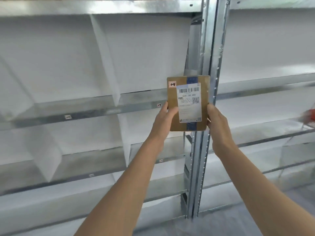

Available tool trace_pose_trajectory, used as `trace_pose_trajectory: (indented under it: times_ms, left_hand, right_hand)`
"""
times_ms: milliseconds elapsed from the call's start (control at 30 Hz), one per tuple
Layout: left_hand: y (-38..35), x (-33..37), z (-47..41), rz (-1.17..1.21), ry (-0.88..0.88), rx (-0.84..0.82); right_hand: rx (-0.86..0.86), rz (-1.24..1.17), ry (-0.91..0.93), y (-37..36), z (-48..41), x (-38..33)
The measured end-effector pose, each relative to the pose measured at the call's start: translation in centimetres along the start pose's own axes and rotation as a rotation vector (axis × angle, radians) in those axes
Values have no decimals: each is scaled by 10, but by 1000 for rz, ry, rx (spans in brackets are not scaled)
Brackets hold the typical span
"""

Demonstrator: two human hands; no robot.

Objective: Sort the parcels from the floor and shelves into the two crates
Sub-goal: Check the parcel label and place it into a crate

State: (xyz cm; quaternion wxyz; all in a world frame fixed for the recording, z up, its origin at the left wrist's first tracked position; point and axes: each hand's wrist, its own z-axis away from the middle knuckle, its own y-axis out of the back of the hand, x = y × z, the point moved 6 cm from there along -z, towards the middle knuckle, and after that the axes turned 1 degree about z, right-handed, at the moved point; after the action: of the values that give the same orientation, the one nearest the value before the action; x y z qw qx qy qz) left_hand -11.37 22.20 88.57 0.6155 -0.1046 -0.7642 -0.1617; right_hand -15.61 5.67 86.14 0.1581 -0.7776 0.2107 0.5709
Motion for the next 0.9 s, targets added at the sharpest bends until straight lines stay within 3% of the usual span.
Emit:
trace_pose_trajectory:
  times_ms: [500, 900]
  left_hand:
    - [349, -19, 154, -74, 95, 569]
    - [519, -52, 310, -74, 210, 1003]
  right_hand:
    - [-552, -177, -32, -369, 116, -29]
    - [-966, -214, -65, -574, 259, -51]
